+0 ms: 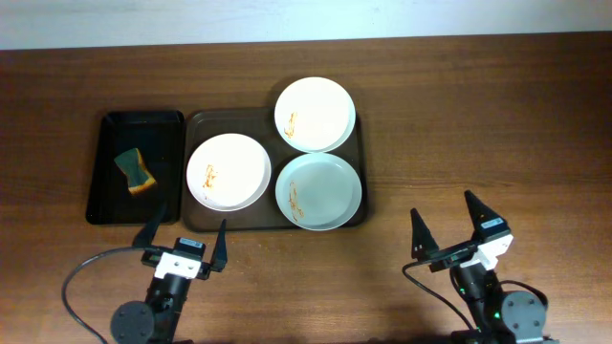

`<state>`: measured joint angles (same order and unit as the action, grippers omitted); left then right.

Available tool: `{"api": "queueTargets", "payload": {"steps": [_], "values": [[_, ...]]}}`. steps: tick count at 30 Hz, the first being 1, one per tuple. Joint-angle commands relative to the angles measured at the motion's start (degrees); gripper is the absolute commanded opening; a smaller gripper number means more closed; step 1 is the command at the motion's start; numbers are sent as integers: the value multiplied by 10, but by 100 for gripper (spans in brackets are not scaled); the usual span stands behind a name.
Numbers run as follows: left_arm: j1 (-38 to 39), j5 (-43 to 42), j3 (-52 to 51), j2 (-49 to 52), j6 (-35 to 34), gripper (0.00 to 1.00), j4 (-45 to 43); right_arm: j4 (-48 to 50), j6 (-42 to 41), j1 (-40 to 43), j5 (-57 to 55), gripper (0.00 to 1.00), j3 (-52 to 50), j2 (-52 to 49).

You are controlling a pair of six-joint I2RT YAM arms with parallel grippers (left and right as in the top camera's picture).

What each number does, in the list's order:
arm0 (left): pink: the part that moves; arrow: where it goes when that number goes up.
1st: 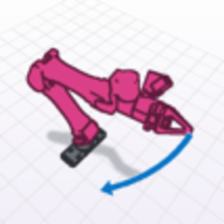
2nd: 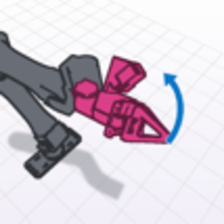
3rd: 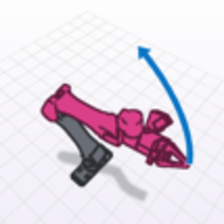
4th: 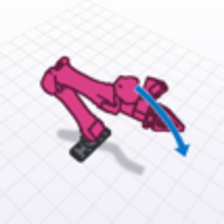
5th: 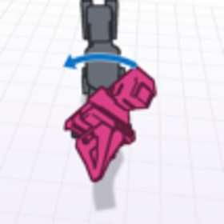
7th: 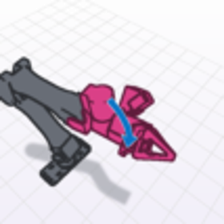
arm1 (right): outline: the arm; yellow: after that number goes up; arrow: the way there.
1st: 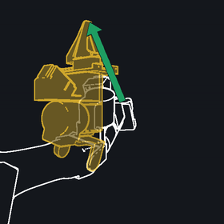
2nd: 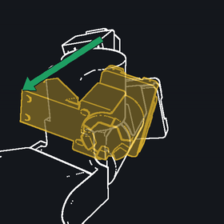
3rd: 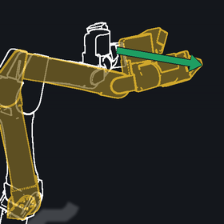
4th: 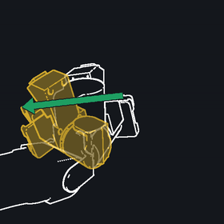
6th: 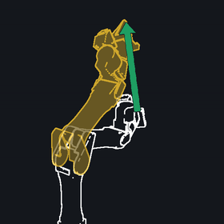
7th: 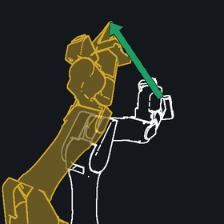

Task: Clean dirty plates on tray and stack at the side
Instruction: 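Reach the left gripper to the sponge and the right gripper to the left plate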

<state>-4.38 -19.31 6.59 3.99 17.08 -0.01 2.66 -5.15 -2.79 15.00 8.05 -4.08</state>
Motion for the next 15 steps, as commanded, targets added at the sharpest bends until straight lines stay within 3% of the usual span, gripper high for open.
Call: {"api": "queueTargets", "payload": {"steps": [1, 10, 15], "values": [[3, -30, 69, 68, -10, 99, 4, 2, 5, -3, 26, 98, 61, -59], [3, -62, 248, 282, -9, 99, 77, -27, 4, -3, 89, 98, 226, -280], [3, -91, 363, 418, -9, 99, 142, -151, 4, -3, 88, 98, 377, -428]]}}
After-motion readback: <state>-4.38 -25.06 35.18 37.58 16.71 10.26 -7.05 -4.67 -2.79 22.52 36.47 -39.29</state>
